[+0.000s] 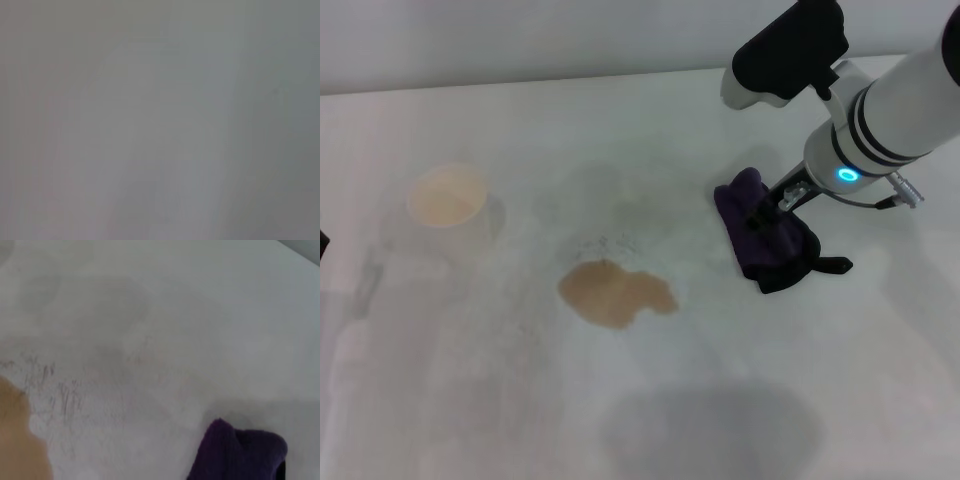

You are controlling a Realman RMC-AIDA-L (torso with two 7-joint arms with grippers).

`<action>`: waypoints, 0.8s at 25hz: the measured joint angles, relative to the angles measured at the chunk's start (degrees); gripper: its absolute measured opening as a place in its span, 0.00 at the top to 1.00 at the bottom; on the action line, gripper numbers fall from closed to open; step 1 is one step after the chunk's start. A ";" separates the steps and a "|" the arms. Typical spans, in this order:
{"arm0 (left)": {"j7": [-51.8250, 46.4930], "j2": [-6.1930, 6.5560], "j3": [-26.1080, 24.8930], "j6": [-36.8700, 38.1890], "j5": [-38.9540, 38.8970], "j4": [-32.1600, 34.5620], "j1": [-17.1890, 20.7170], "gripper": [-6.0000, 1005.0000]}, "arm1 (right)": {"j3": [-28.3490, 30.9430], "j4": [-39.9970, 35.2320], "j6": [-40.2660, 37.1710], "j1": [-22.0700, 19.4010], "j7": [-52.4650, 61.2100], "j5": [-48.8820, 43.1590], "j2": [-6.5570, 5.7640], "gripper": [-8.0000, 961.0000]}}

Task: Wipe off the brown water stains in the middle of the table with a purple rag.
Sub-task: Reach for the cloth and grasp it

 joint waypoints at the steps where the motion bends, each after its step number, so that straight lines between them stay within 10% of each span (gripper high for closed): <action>1: 0.00 0.00 -0.01 0.00 -0.06 -0.15 -0.14 0.12 | 0.00 0.49 0.00 0.11 0.00 -0.02 0.00 0.27; 20: 0.00 0.00 0.00 -0.05 -0.11 -0.63 -0.39 0.12 | -0.13 5.93 -0.71 1.63 -0.21 -0.15 0.02 0.81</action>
